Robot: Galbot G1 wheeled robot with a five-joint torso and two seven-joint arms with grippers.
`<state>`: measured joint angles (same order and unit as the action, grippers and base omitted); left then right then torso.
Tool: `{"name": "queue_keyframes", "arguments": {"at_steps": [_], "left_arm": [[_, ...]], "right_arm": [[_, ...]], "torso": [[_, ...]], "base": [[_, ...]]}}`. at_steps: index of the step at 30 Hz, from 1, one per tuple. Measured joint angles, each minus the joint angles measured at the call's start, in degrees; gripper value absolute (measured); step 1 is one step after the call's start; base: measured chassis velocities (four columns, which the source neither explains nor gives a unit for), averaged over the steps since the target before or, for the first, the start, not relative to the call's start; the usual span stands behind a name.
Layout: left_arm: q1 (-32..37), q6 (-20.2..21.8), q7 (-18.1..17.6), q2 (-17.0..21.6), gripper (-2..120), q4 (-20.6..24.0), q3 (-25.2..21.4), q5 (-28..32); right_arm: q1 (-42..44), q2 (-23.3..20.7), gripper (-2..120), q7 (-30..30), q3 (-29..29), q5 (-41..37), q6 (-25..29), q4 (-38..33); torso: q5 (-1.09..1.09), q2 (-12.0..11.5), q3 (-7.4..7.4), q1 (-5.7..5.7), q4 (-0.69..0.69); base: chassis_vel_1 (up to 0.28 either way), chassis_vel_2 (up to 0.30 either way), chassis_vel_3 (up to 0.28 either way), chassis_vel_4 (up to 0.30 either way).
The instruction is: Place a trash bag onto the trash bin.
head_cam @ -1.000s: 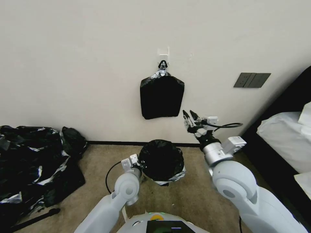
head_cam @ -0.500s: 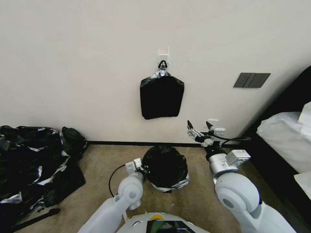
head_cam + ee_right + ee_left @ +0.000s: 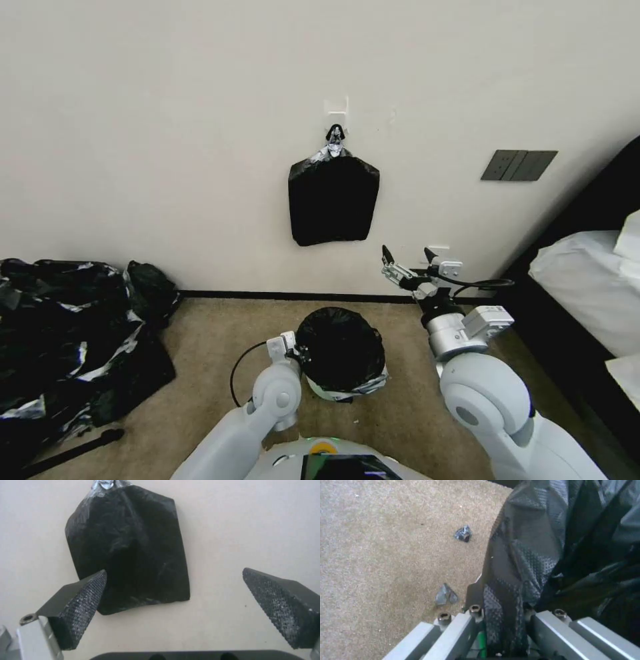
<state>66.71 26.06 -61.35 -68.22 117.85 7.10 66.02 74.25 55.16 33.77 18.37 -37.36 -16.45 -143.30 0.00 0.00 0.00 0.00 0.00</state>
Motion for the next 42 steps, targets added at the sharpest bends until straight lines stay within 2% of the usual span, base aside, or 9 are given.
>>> {"name": "queue_keyframes", "arguments": {"at_steps": [19, 22, 23, 27, 33, 36, 37, 39, 42], "left_arm": [[2.9, 0.5, 1.7, 2.3, 74, 3.9, -4.4, -2.8], [5.9, -2.0, 10.8, 4.2, 88, 6.1, -8.8, -13.0], [5.9, -2.0, 10.8, 4.2, 88, 6.1, -8.8, -13.0], [10.0, -12.7, 27.5, 7.4, 99, 5.0, -18.9, -29.2], [11.7, -19.0, 35.6, 9.3, 100, 5.3, -26.3, -30.7], [18.4, -22.9, 44.2, 9.3, 100, 7.4, -32.7, -32.6], [18.4, -22.9, 44.2, 9.3, 100, 7.4, -32.7, -32.6], [25.8, -27.7, 54.0, 8.2, 100, 8.1, -40.4, -38.6], [30.8, -30.3, 57.8, 6.3, 100, 8.8, -46.2, -42.3]], "right_arm": [[0.2, -0.5, 100, 0.5, -0.7, -0.5, -0.7, 0.1], [2.9, 0.2, 100, -0.4, 1.2, 1.1, 0.0, 1.9], [2.9, 0.2, 100, -0.4, 1.2, 1.1, 0.0, 1.9], [9.3, 2.3, 100, -10.4, 7.9, 5.5, 4.6, 7.8], [11.6, 4.0, 100, -12.2, 10.6, 6.2, 6.6, 9.8], [14.5, 6.5, 100, -14.1, 11.8, 6.7, 8.1, 8.8], [14.5, 6.5, 100, -14.1, 11.8, 6.7, 8.1, 8.8], [19.3, 11.2, 100, -23.4, 15.5, 9.6, 11.7, 8.9], [23.5, 14.9, 100, -30.7, 19.4, 13.1, 15.3, 10.0]], "torso": [[-0.01, 0.0, 0.01, 0.0, 0.0], [-0.03, 0.0, 0.01, 0.0, 0.0], [-0.03, 0.0, 0.01, 0.0, 0.0], [-0.02, 0.0, 0.0, 0.0, -0.01], [-0.03, 0.0, 0.0, 0.0, -0.01], [-0.01, 0.0, 0.0, 0.0, 0.0], [-0.01, 0.0, 0.0, 0.0, 0.0], [-0.01, 0.0, 0.0, 0.0, 0.0], [0.0, 0.0, 0.0, 0.0, 0.0]], "base": [[0.0, 0.0, 0.0, 0.0], [0.0, 0.0, 0.0, 0.0], [0.0, 0.0, 0.0, 0.0], [0.0, 0.0, 0.0, 0.0], [0.0, 0.0, 0.0, 0.0], [0.0, 0.0, 0.0, 0.0], [0.0, 0.0, 0.0, 0.0], [0.0, 0.0, 0.0, 0.0], [0.0, 0.0, 0.0, 0.0]]}}
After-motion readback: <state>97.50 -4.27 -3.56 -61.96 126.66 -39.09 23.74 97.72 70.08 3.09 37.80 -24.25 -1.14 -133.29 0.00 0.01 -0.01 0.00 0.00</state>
